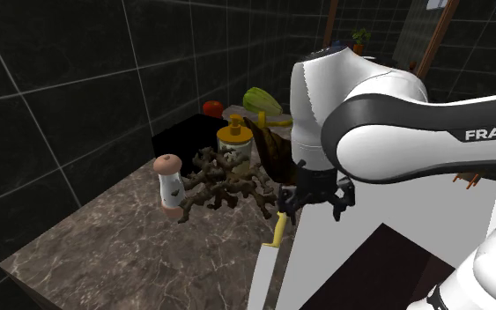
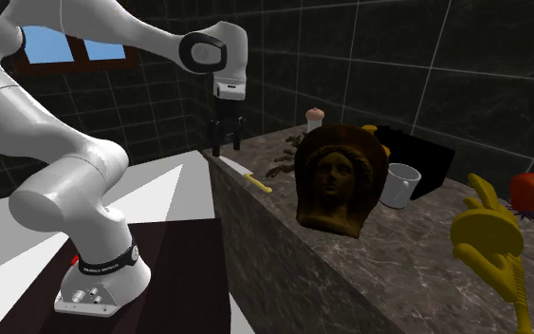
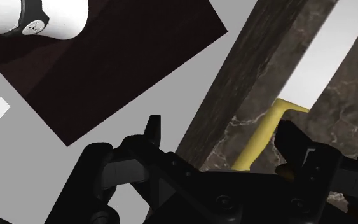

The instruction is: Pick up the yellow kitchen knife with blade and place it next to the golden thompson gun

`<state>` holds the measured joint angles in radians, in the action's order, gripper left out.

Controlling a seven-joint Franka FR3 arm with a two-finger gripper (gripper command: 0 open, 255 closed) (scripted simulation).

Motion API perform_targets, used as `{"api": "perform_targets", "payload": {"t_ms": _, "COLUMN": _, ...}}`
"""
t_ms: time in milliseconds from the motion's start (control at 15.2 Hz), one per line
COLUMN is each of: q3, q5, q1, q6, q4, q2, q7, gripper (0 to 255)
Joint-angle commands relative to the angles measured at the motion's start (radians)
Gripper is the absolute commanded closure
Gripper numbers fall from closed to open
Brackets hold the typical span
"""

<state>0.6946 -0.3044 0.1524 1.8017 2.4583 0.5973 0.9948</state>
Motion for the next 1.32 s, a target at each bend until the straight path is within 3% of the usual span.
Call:
{"api": "perform_targets", "payload": {"t_ms": 0, "q3": 0.072, "q5": -0.011, "q1": 0.038, "q6": 0.038, "q4": -0.034, "q2": -0.069, "q7": 0.121, "gripper": 0}}
{"api": "perform_targets", "payload": {"t_ms": 264, "q3": 0.230, "q5": 0.024, "q1": 0.145, "q6": 0.125, "q4": -0.116, "q2": -0.246, "q7": 0.365, "gripper": 0}}
{"api": "perform_targets", "payload": {"t_ms": 462, "q3": 0.364, "q5": 0.126, "q1": 0.246, "q6": 0.192, "q4": -0.189, "q2": -0.426, "q7": 0.588, "gripper": 0}}
{"api": "perform_targets", "payload": {"t_ms": 990, "q3": 0.407, "q5": 0.206, "q1": 0.264, "q6": 0.313, "q4": -0.128, "q2": -0.528, "q7": 0.672, "gripper": 0}}
{"api": "perform_targets", "payload": {"t_ms": 1254, "q3": 0.406, "q5": 0.206, "q1": 0.264, "q6": 0.313, "q4": -0.128, "q2": -0.528, "q7": 0.672, "gripper": 0}}
